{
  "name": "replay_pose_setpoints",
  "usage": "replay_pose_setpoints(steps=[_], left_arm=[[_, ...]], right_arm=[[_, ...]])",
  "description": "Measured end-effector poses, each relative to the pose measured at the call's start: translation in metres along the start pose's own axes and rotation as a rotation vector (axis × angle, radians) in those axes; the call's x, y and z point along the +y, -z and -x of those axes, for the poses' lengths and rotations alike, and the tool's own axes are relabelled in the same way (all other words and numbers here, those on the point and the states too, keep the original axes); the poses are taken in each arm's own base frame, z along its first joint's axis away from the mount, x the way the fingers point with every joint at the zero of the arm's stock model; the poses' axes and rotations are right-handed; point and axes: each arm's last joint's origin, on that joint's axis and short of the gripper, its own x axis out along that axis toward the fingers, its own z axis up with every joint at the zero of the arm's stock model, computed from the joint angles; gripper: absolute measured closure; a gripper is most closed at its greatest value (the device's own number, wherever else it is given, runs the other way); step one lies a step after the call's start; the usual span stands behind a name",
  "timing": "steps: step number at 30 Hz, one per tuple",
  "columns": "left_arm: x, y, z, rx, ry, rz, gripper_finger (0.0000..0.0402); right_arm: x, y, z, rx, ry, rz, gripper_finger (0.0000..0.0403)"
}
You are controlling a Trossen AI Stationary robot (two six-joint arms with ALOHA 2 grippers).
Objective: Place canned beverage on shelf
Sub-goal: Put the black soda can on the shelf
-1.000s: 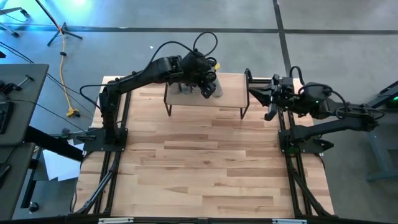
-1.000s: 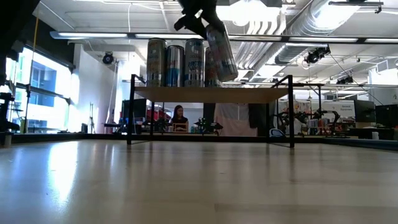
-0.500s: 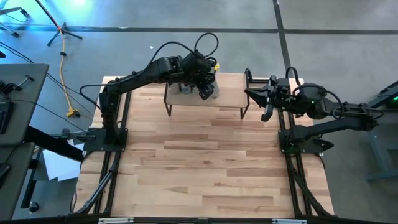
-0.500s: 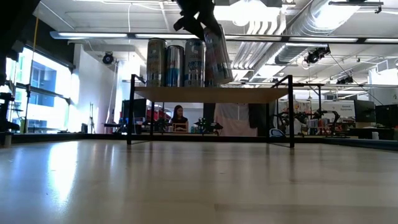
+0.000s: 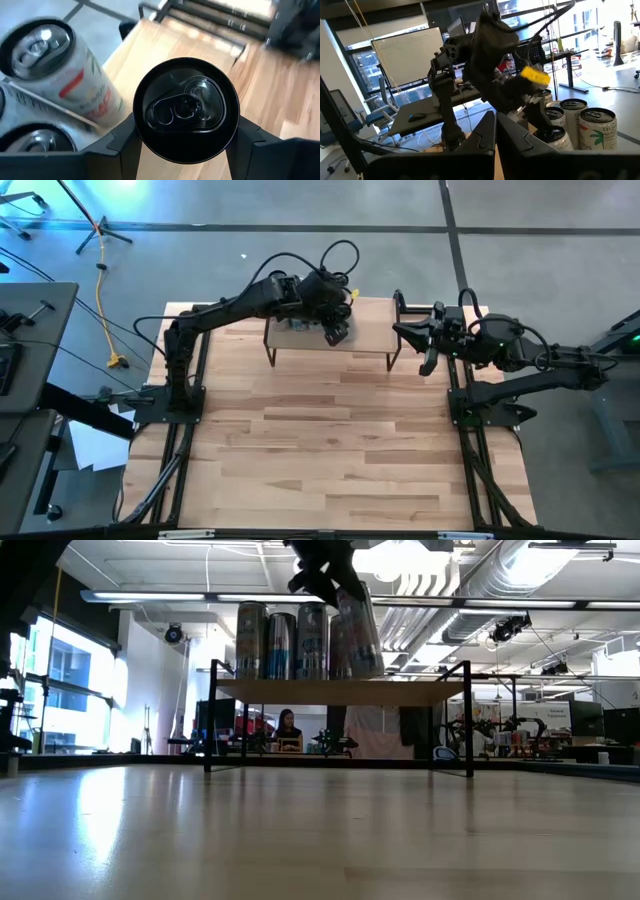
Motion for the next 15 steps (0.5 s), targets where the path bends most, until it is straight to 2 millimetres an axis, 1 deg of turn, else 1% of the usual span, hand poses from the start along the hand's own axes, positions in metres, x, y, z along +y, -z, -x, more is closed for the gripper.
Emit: replay_pose_setpoints(steps=[3,7,15], left_arm=[[0.0007,-0.0018,0.0011,-0.018,-0.004,0.035,0.0211],[0.0012,-0.0007,0.0008,-0.007,-0.008,0.009,0.0199],[0.0015,-0.0007,0.0010,-0.006,-0.008,0.000,0.0193]], right_arm=[[-0.0001,0.0004,0.0000,0.004,0.001,0.001,0.0403],[-0.0005,0.0024,0.0000,0.024,0.005,0.007,0.0403],[-0.0005,0.0023,0.0001,0.023,0.005,0.007,0.0403]])
